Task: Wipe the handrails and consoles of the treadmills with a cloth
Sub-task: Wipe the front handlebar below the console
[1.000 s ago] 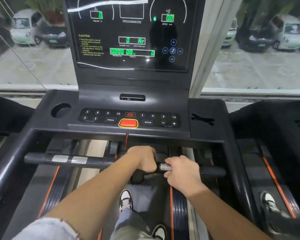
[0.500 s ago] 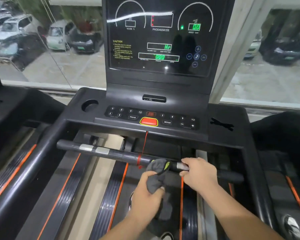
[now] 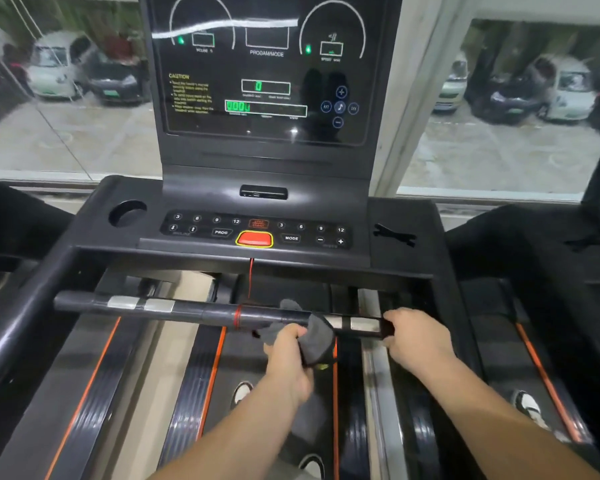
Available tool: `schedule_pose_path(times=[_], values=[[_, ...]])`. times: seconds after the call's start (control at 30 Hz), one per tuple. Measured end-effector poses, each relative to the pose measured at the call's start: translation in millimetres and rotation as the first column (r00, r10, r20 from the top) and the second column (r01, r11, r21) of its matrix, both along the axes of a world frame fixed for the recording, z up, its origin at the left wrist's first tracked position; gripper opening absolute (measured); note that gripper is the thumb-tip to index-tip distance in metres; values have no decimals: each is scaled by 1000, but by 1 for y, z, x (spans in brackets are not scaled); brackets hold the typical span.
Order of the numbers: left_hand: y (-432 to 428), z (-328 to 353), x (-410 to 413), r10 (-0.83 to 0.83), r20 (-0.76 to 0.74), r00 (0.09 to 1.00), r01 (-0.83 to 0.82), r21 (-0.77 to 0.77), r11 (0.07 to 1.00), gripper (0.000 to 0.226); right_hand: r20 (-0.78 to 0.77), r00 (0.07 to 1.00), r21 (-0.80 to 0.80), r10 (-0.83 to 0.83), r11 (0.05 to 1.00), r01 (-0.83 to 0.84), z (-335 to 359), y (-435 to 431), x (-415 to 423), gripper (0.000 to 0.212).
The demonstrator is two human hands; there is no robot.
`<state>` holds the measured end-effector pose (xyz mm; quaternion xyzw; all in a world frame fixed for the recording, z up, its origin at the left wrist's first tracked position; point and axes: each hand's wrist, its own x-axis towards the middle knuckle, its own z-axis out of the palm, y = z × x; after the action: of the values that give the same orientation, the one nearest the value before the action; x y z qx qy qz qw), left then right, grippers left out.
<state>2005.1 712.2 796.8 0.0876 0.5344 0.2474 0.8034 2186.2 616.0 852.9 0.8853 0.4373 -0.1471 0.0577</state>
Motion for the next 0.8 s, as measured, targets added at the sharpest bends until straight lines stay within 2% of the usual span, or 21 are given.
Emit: schedule_pose_path(times=[0.07,0.13,0.2,0.3,0.4,0.47,0.5,0.57,0.63,0.73,0.8], values=[[-10,4,4,-111,58,992,113,-45,993,14,15,1000,4,12,1000,-12,-1,-1,4,19],[-7,5,-4,-150,52,987,153,-46,987,22,20,1000,-2,22,1000,-22,-1,2,6,19],[6,7,-22,-86,14,996,86,-5,996,24,21,999,-8,30,1000,-30,-3,2,7,19],[36,1,-48,120,-13,993,-119,31,992,13,24,999,29,39,999,-40,-9,-3,10,20],[34,-10,-34,128,3,992,-128,-2,992,29,19,999,36,43,998,-44,-10,-3,12,20],[13,-10,-10,38,-3,999,-38,-11,999,44,-7,1000,33,25,999,-24,-8,-3,13,21],[0,-6,2,-34,-3,999,34,-17,999,43,-28,1000,31,10,999,-9,-7,-2,14,23],[-23,8,16,-214,-14,977,214,-6,977,25,-62,998,25,-16,1000,18,-6,-2,15,27],[-32,23,17,-359,-64,931,359,-8,933,17,-82,996,32,-34,999,37,-6,-3,17,32],[-18,58,0,-407,-114,906,413,37,910,12,-88,995,60,-44,997,50,-8,-7,19,36],[2,86,-12,-335,-204,920,367,151,918,8,-68,997,73,-38,996,43,-10,-8,19,35]])
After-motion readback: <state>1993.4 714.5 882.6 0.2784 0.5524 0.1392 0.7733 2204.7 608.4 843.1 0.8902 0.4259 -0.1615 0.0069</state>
